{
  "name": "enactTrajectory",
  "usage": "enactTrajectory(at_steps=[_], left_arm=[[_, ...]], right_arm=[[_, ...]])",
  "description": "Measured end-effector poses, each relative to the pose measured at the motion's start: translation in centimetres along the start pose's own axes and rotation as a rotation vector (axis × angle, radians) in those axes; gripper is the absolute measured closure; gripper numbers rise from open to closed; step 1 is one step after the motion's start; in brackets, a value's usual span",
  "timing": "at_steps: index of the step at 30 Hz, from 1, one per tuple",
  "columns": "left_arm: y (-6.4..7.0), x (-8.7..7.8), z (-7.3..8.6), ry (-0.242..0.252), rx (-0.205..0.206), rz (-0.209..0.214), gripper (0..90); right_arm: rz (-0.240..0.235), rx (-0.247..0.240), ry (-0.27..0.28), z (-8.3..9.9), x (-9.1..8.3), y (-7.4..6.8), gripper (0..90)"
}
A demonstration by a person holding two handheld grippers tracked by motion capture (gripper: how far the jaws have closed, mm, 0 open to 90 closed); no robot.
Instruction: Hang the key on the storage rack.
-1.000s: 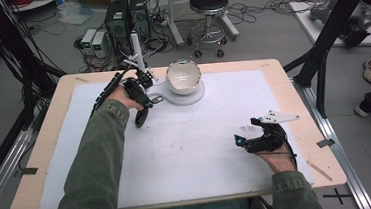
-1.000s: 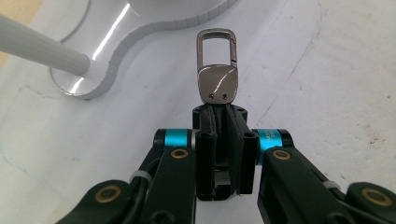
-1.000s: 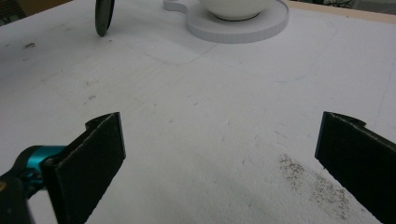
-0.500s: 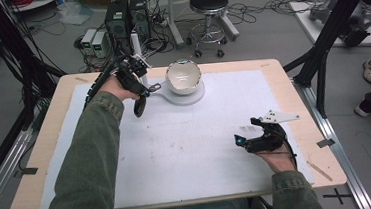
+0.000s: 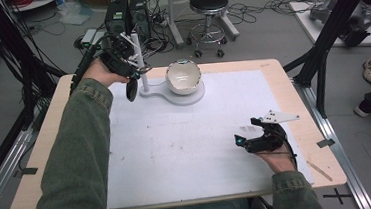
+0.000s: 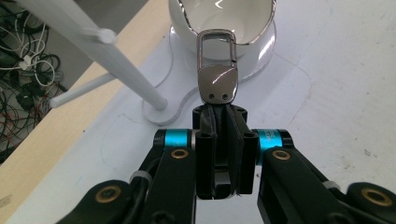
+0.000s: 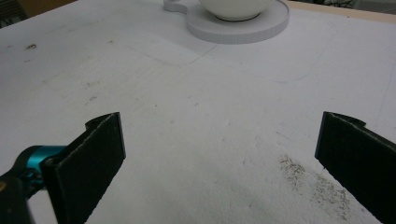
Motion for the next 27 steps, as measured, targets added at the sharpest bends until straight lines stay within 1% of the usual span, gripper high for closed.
enactTrajectory(at_steps=[2,5,7,11,13,14,17,22,24,27], left_arm=[[-0.2,-0.4,-0.2,0.004,0.001,-0.017,82.4],[-0.5,-1.0,-0.6,0.028,-0.006,-0.021,82.4],[-0.8,-1.3,-0.7,0.042,-0.019,-0.023,82.4],[-1.3,-1.6,-0.9,0.044,-0.026,-0.039,82.4],[-1.6,-1.9,-1.0,0.055,-0.033,-0.041,82.4],[-1.8,-2.1,-1.1,0.072,-0.044,-0.044,82.4],[-2.1,-2.4,-1.3,0.089,-0.054,-0.051,82.4],[-2.6,-2.6,-1.4,0.088,-0.064,-0.063,82.4],[-2.8,-2.4,-1.3,0.08,-0.061,-0.074,82.4],[-2.9,-1.9,-1.2,0.073,-0.059,-0.106,82.4]], right_arm=[[-0.001,-0.004,0.001,0.0,0.0,0.0,0.6],[-0.003,-0.001,-0.002,0.0,0.0,0.0,0.6],[-0.001,-0.003,-0.003,0.0,0.0,0.0,0.6],[-0.003,-0.003,-0.003,0.0,0.0,0.0,0.6],[-0.002,-0.003,-0.004,0.0,0.0,0.0,0.6],[-0.002,-0.003,-0.003,0.0,0.0,0.0,0.6],[-0.004,-0.003,-0.004,0.0,0.0,0.0,0.6],[-0.001,-0.006,-0.006,0.1,0.0,0.0,0.6],[-0.001,-0.004,-0.005,0.1,0.0,0.0,0.6],[0.002,-0.005,-0.003,0.1,0.0,0.1,0.6]])
Point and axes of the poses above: each handheld gripper's, and its own axes: x roughly forward along the jaws, z roughly out of its underside, y roughly to its right, the point moved 4 cm from there along x, roughly forward along the jaws, and after that the axes turned 14 degrees about -x, right-handed, at the moved point
